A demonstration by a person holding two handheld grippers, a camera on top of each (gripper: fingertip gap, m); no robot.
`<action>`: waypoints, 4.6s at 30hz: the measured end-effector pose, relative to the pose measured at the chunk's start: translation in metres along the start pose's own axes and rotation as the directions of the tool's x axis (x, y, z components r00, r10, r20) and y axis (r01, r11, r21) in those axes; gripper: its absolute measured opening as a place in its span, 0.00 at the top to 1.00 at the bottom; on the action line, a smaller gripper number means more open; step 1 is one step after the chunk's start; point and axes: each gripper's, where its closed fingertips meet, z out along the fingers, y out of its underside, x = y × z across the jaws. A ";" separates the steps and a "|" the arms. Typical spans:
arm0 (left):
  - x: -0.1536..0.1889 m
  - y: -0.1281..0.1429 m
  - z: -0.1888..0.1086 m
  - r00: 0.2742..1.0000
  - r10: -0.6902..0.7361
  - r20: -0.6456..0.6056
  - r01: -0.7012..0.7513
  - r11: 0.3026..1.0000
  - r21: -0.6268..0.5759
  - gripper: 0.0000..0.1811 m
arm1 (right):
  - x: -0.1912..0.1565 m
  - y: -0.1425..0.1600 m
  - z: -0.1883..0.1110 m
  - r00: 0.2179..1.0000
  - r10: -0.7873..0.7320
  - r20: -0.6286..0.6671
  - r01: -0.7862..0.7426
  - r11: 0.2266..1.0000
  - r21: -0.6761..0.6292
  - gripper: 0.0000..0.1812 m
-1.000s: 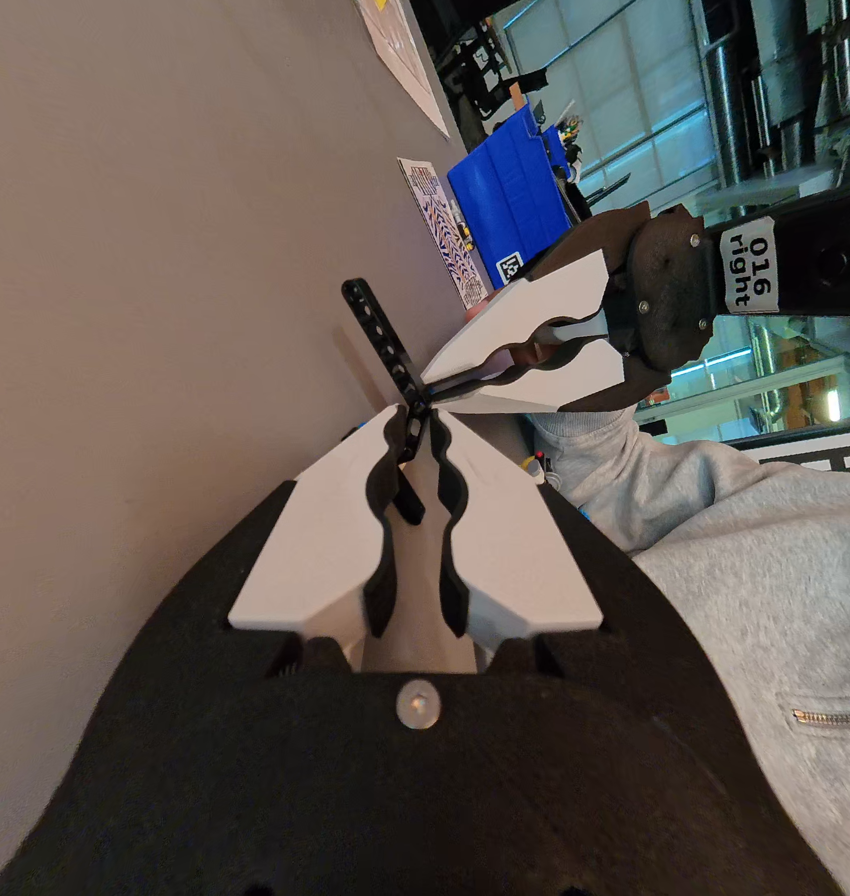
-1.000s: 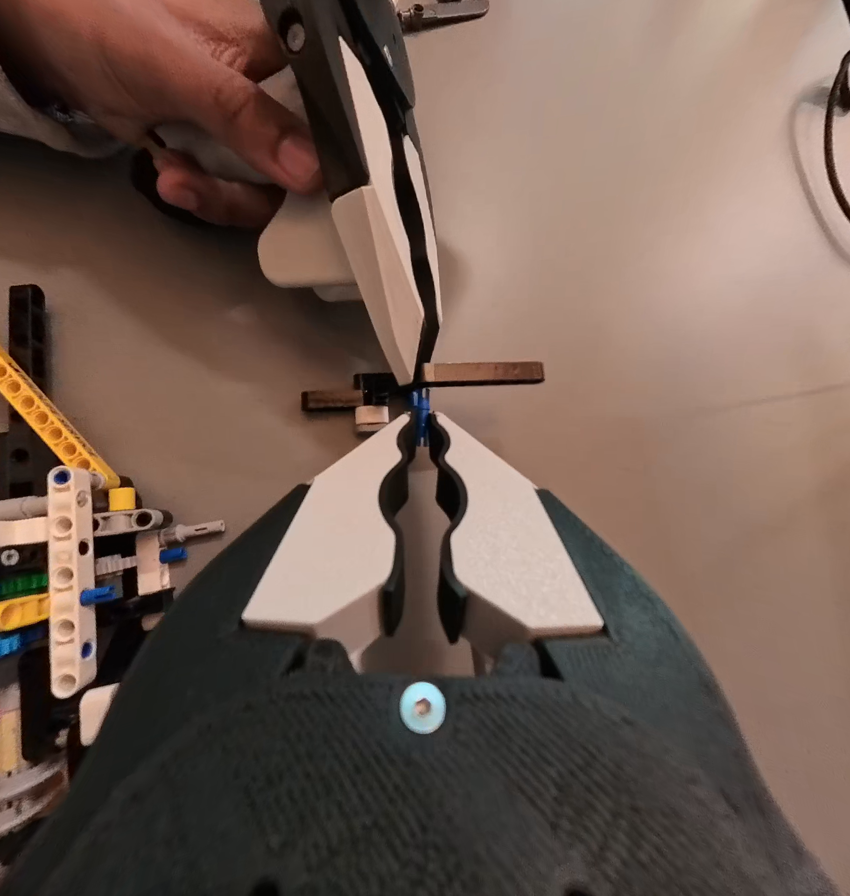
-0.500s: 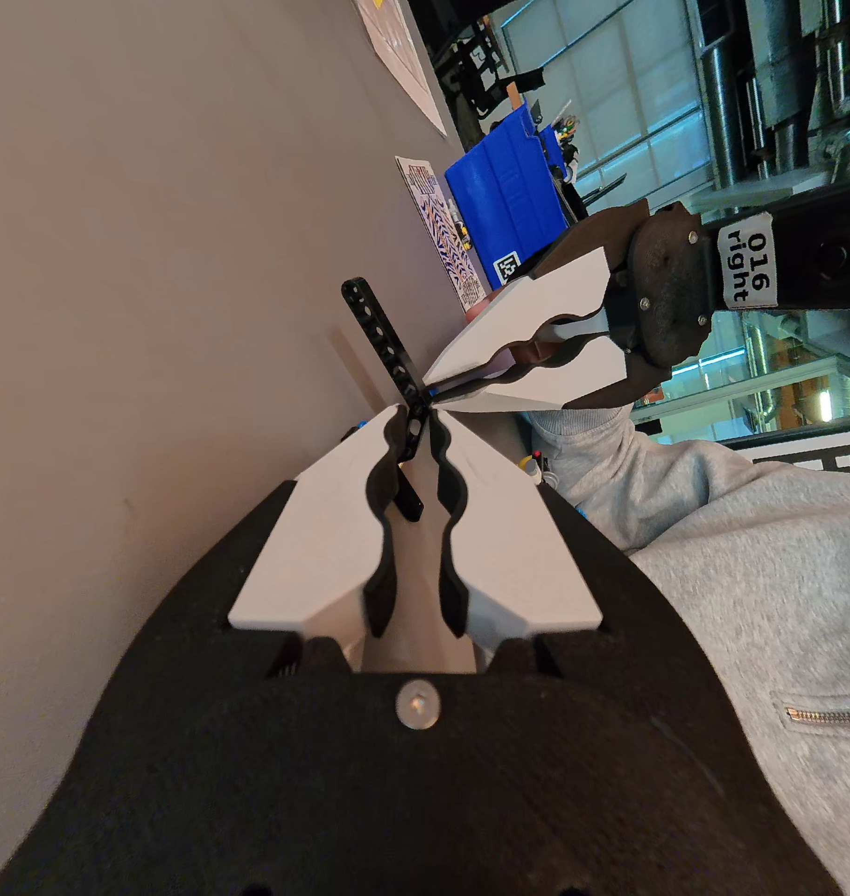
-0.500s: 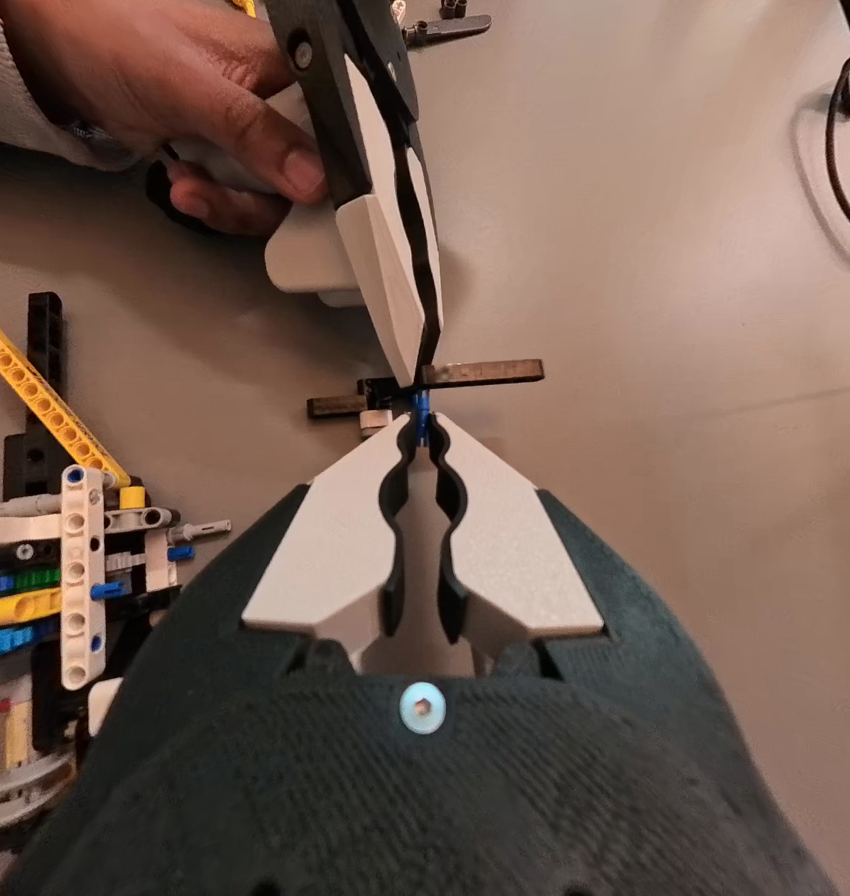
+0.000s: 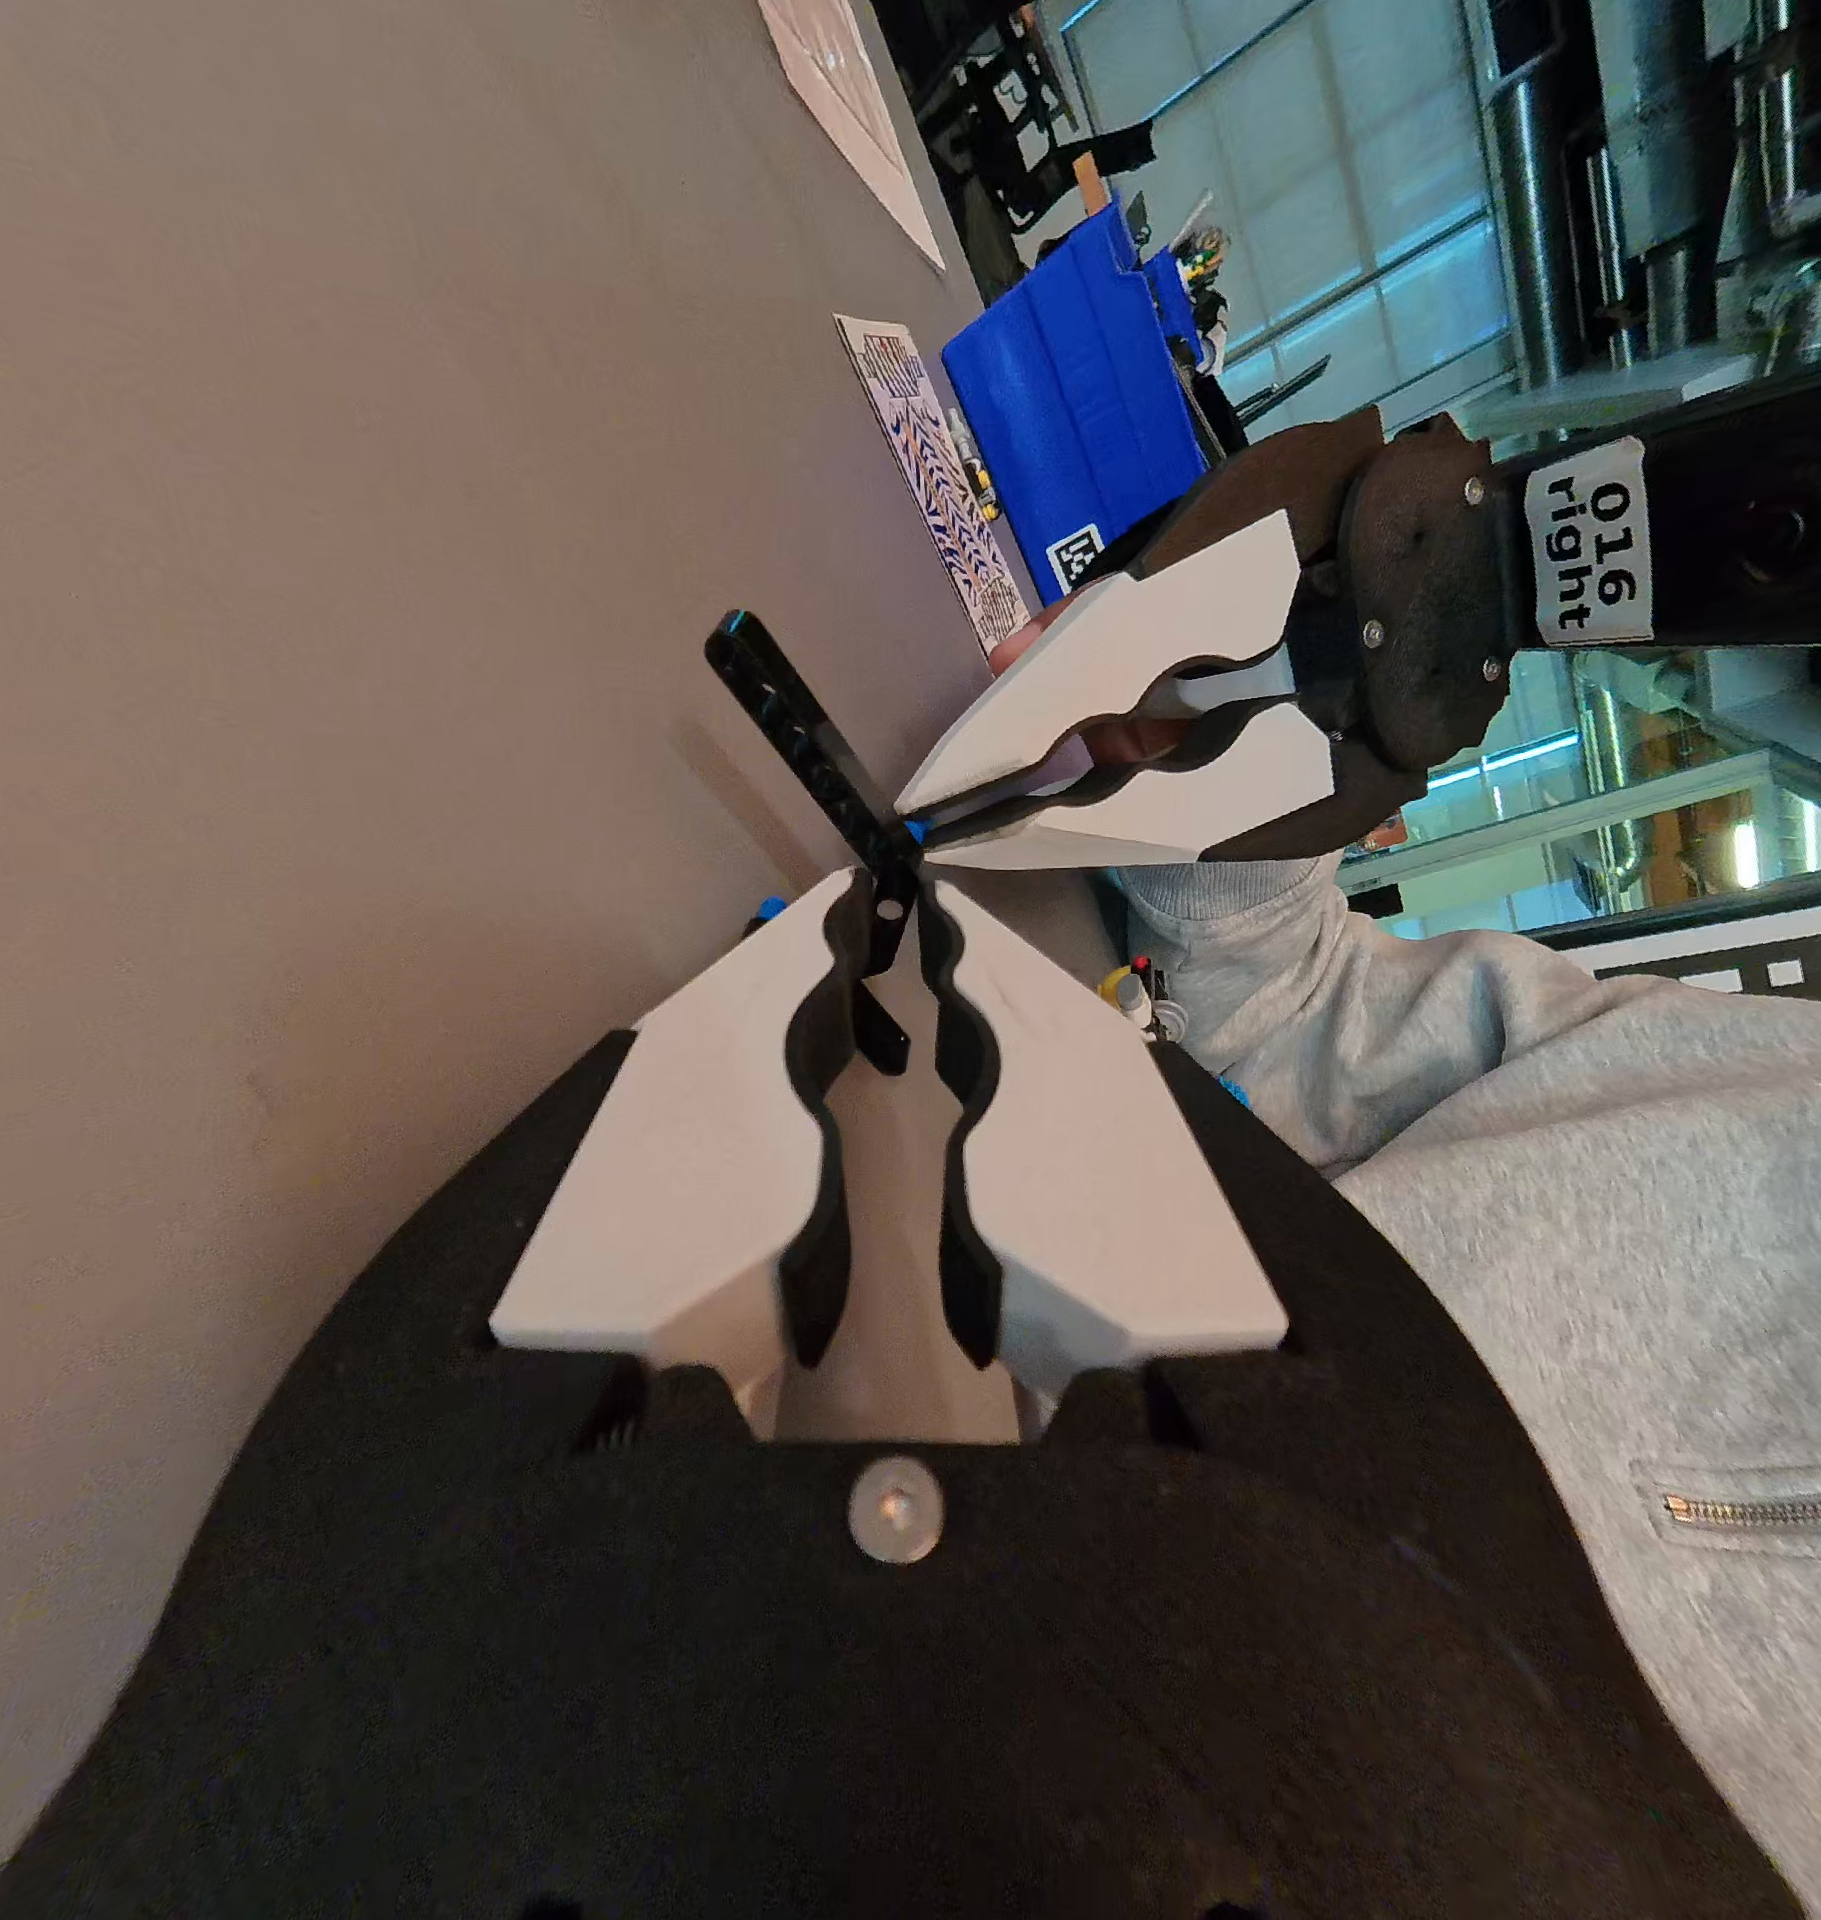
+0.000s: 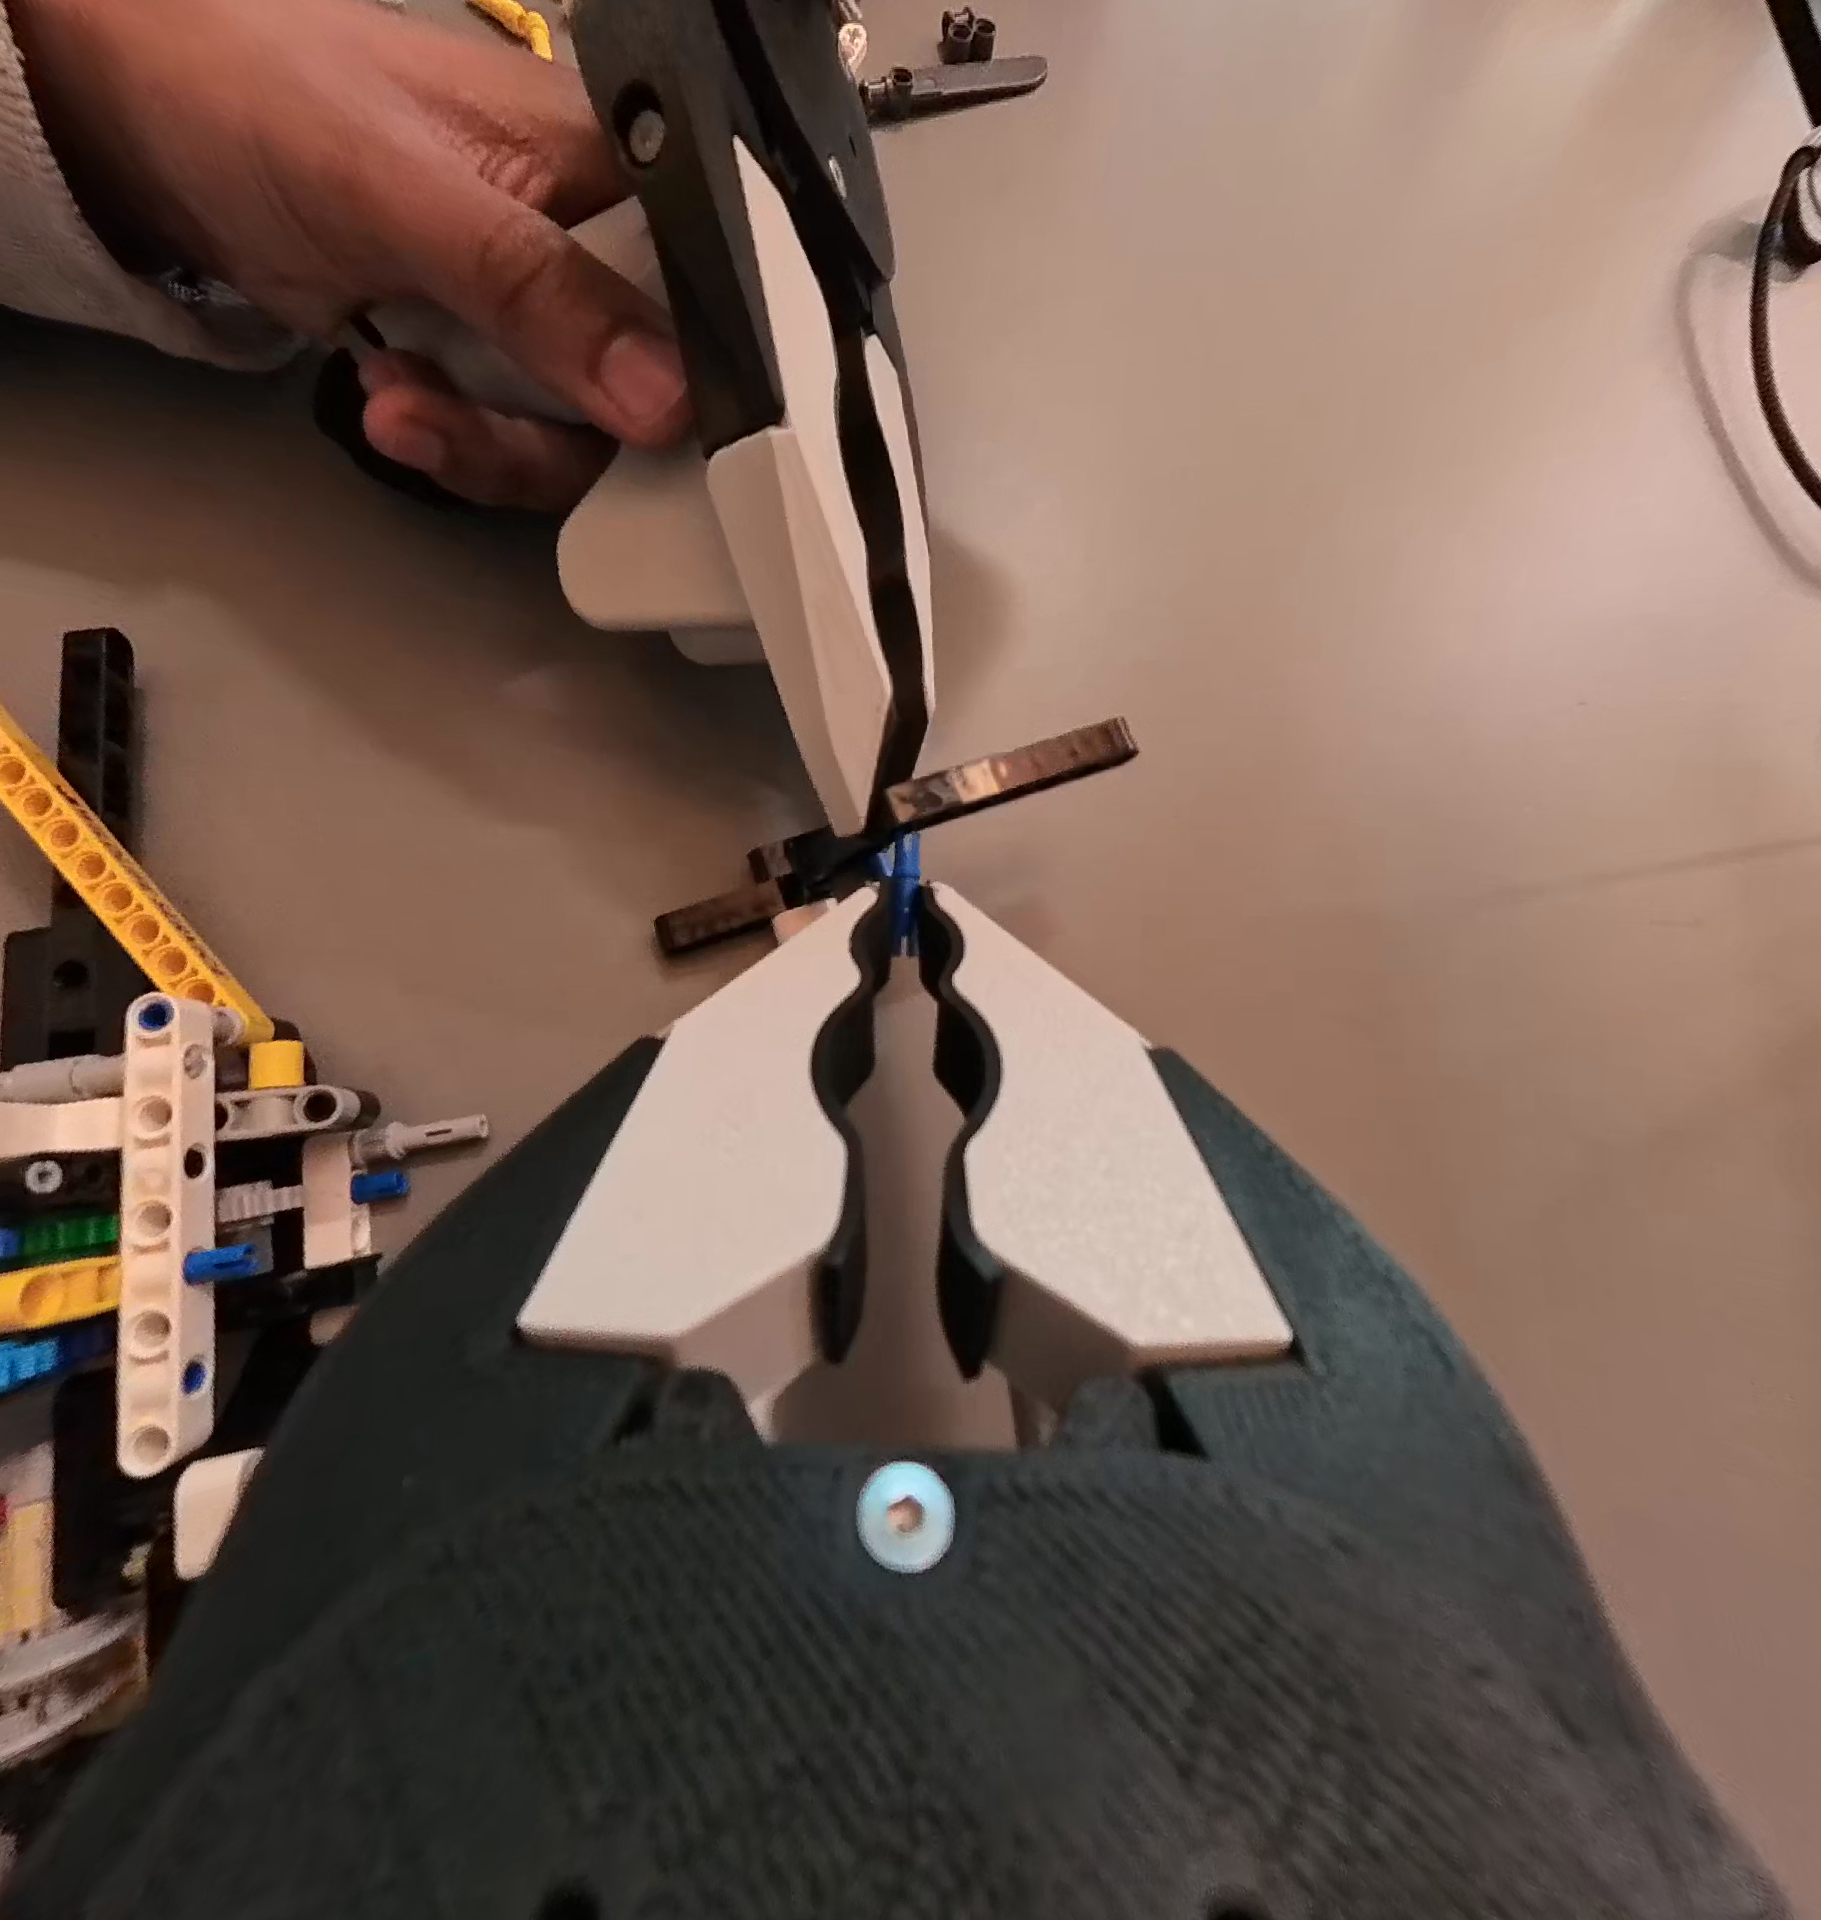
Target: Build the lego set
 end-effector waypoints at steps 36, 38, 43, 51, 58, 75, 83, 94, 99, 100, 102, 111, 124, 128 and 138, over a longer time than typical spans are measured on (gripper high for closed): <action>0.002 -0.006 -0.005 0.994 -0.084 -0.071 0.086 0.996 0.027 0.97 | -0.002 -0.005 0.001 0.998 -0.058 -0.027 0.058 0.998 0.024 0.99; 0.002 -0.005 -0.005 0.993 -0.095 -0.075 0.096 0.995 0.015 0.97 | -0.001 -0.004 0.001 0.996 -0.083 -0.037 0.084 0.996 0.019 0.99; 0.002 -0.004 -0.004 0.992 -0.103 -0.076 0.104 0.995 0.006 0.97 | -0.003 -0.003 0.002 0.992 -0.119 -0.048 0.120 0.993 0.006 0.99; 0.001 -0.004 -0.005 0.990 -0.119 -0.080 0.120 0.993 0.004 0.97 | -0.003 -0.005 0.002 0.987 -0.145 -0.063 0.146 0.989 0.012 0.99; 0.001 -0.003 -0.005 0.991 -0.110 -0.074 0.110 0.994 0.000 0.97 | -0.004 -0.005 0.002 0.984 -0.168 -0.062 0.171 0.984 0.046 0.99; -0.001 -0.002 -0.005 0.996 -0.084 -0.040 0.084 0.996 0.009 0.96 | -0.004 -0.006 0.004 0.999 0.021 0.037 -0.025 0.994 0.103 0.99; -0.002 -0.001 -0.006 0.997 -0.079 -0.026 0.080 0.997 0.011 0.96 | -0.005 -0.005 0.007 0.986 0.134 0.099 -0.147 0.980 0.137 0.99; -0.005 -0.002 -0.007 0.998 -0.063 0.002 0.063 0.998 0.031 0.96 | -0.006 -0.005 0.009 0.906 0.359 0.225 -0.399 0.901 0.172 0.99; -0.004 -0.002 -0.007 0.998 -0.070 -0.005 0.070 0.997 0.024 0.96 | -0.006 -0.006 0.009 0.902 0.367 0.226 -0.409 0.895 0.180 0.99; -0.004 -0.001 -0.007 0.998 -0.070 -0.006 0.070 0.997 0.020 0.96 | -0.007 -0.006 0.009 0.910 0.353 0.220 -0.393 0.902 0.179 0.99; -0.004 -0.001 -0.007 0.998 -0.064 0.000 0.064 0.998 0.021 0.96 | -0.006 -0.006 0.009 0.899 0.371 0.233 -0.414 0.893 0.176 0.99; -0.003 -0.001 -0.007 0.996 -0.081 -0.021 0.081 0.997 0.011 0.96 | -0.008 -0.008 0.008 0.823 0.465 0.325 -0.531 0.833 0.154 1.00; 0.005 0.003 -0.004 0.993 -0.092 -0.080 0.090 0.995 -0.034 0.95 | -0.017 -0.003 0.021 0.907 0.365 0.211 -0.393 0.913 0.109 1.00; 0.005 0.000 -0.006 0.994 -0.078 -0.080 0.078 0.997 -0.006 0.95 | -0.009 -0.004 0.014 0.925 0.342 0.168 -0.364 0.923 0.127 1.00; 0.007 -0.009 -0.012 0.992 -0.069 -0.108 0.077 0.995 0.067 0.96 | 0.013 0.010 0.006 0.940 0.327 0.096 -0.338 0.931 0.136 1.00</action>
